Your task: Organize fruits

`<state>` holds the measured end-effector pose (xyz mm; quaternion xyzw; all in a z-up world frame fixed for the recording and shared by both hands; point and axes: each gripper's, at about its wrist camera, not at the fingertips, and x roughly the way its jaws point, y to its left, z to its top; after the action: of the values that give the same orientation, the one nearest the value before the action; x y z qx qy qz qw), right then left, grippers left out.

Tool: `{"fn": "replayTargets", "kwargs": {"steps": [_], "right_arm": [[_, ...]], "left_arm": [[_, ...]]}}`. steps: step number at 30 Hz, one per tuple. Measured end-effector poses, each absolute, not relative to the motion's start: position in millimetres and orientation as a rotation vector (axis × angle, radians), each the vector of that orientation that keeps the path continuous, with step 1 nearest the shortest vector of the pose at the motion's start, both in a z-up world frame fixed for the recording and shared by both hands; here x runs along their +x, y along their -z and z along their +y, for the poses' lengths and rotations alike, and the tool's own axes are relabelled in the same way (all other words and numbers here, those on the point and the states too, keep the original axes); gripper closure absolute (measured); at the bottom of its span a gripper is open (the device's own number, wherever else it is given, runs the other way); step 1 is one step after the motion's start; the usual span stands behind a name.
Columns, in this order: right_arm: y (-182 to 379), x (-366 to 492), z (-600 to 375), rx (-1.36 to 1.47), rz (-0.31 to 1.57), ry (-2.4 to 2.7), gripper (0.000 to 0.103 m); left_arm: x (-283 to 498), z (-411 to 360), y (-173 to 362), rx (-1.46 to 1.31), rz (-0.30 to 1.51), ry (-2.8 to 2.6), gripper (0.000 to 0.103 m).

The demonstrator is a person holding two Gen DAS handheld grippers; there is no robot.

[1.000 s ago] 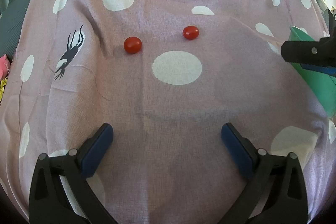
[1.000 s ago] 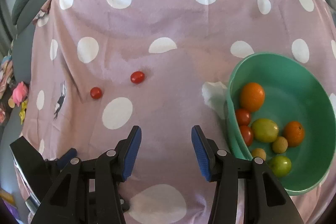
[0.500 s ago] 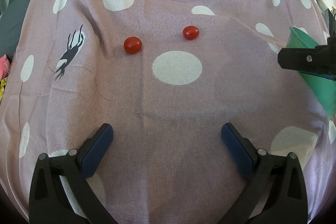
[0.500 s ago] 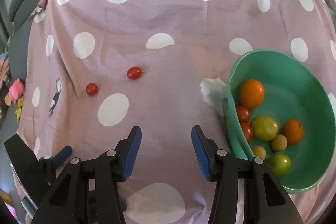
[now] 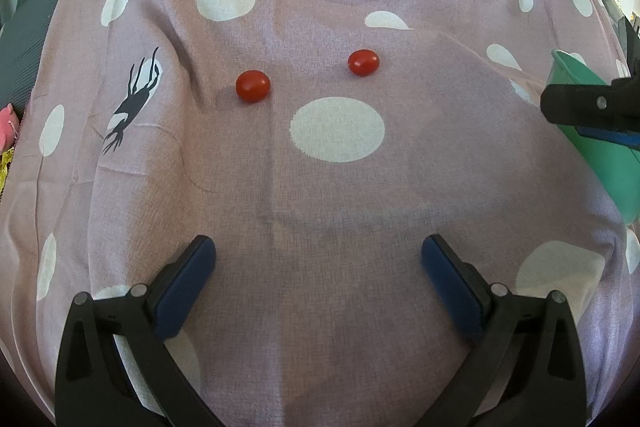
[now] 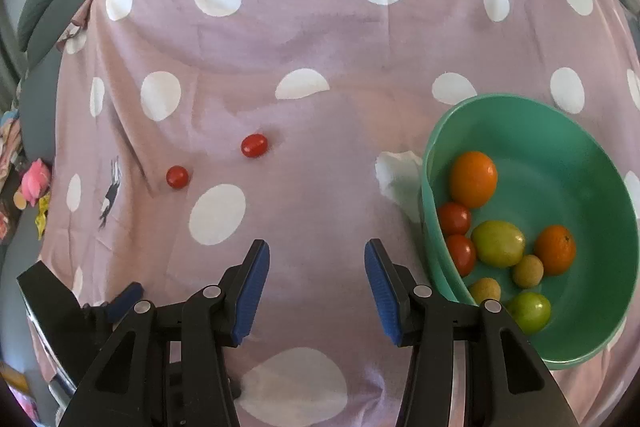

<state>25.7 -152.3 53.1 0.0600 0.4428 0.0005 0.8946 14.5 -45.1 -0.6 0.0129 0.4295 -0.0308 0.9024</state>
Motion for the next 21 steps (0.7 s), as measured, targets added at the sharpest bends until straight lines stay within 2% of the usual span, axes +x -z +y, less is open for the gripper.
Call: {"fn": "replayTargets", "kwargs": {"steps": [21], "right_arm": [[-45.9, 33.4, -149.7, 0.108, 0.948, 0.002, 0.053]], "left_arm": [[20.3, -43.0, -2.6, 0.027, 0.927, 0.083, 0.001]]}}
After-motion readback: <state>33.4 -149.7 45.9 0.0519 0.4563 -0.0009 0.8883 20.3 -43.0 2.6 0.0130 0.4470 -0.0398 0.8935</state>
